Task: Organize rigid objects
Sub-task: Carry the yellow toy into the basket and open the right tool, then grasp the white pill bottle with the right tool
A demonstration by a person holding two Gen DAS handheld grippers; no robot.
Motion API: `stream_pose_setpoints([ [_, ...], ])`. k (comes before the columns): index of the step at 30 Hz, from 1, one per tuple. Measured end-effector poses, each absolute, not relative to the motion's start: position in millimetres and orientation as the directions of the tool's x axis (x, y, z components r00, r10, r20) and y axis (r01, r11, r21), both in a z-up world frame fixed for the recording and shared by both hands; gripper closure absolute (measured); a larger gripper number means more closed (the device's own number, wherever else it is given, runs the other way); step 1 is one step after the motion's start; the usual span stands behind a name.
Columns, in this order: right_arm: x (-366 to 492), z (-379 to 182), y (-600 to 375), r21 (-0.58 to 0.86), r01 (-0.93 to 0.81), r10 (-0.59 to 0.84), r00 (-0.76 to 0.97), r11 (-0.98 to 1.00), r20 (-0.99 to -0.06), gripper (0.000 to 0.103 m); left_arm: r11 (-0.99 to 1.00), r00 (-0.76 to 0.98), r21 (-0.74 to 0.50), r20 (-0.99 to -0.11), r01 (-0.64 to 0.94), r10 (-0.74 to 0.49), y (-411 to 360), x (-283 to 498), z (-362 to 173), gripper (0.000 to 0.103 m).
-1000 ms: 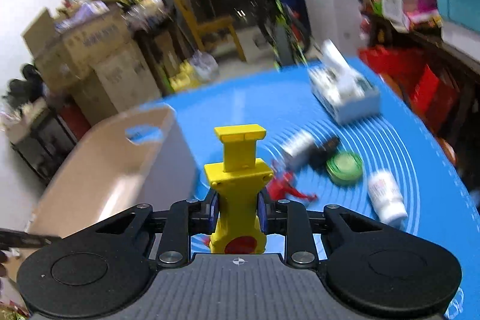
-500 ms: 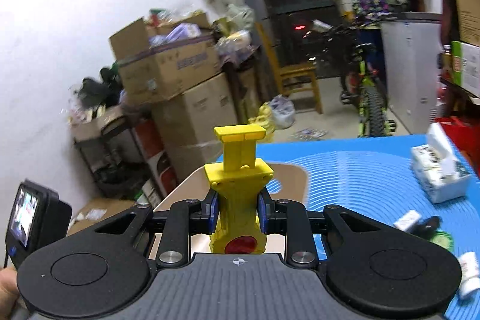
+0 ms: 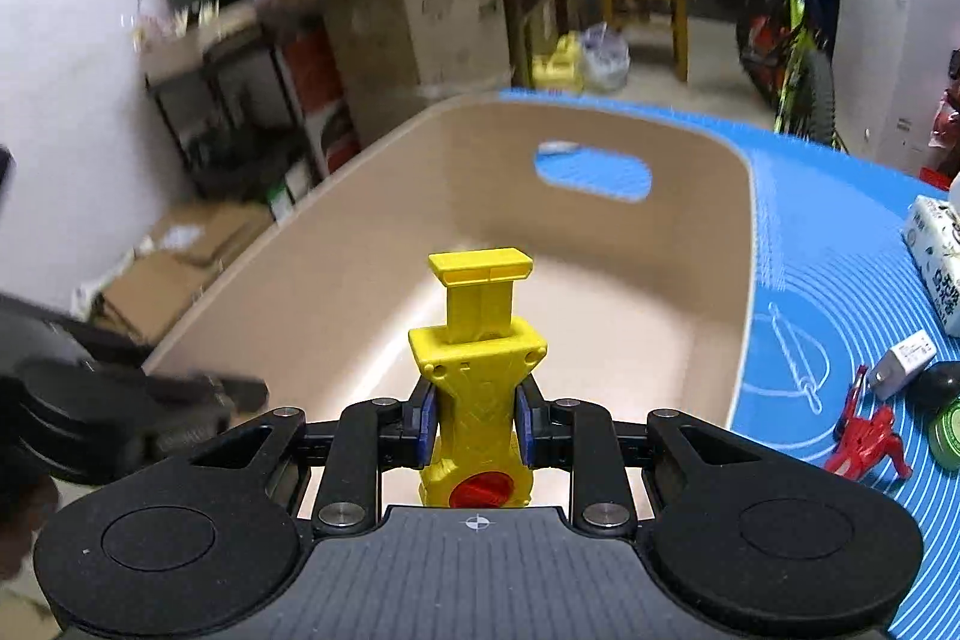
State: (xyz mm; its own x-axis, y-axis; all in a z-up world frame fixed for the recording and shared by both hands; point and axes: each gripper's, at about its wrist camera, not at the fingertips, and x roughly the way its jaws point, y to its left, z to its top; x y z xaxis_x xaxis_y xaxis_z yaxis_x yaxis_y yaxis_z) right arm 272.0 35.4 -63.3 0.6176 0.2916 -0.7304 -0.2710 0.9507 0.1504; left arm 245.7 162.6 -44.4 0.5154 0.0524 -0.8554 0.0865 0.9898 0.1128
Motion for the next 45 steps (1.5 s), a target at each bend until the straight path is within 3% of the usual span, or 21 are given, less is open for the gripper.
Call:
stream_pose_setpoints([
  [8,274,-64,39,0.136,-0.291,0.286,0.57,0.947,-0.77,0.068,0.99,0.515,0.114,-0.856,0.086,0.053,163,245,-45,0.09],
  [13,268,-51,27,0.191,-0.291,0.335,0.609,0.938,-0.719,0.048,0.989,0.515,0.116,-0.855,0.088,0.055,163,245,-45,0.09],
  [19,252,-22,-8,0.204,-0.247,0.319,0.688,0.947,-0.652,0.036,0.989,0.516,0.118,-0.855,0.09,0.055,163,245,-46,0.09],
  [28,241,-13,-94,0.134,-0.051,0.124,0.773,0.99,-0.622,0.028,0.989,0.517,0.118,-0.854,0.09,0.055,163,244,-46,0.09],
  [39,237,-70,-176,-0.031,0.158,-0.136,0.71,0.987,-0.691,0.028,0.989,0.518,0.12,-0.854,0.092,0.055,164,245,-45,0.089],
  [45,238,-103,-207,-0.073,0.21,-0.198,0.667,0.975,-0.718,0.028,0.988,0.519,0.124,-0.853,0.09,0.059,163,245,-44,0.089],
])
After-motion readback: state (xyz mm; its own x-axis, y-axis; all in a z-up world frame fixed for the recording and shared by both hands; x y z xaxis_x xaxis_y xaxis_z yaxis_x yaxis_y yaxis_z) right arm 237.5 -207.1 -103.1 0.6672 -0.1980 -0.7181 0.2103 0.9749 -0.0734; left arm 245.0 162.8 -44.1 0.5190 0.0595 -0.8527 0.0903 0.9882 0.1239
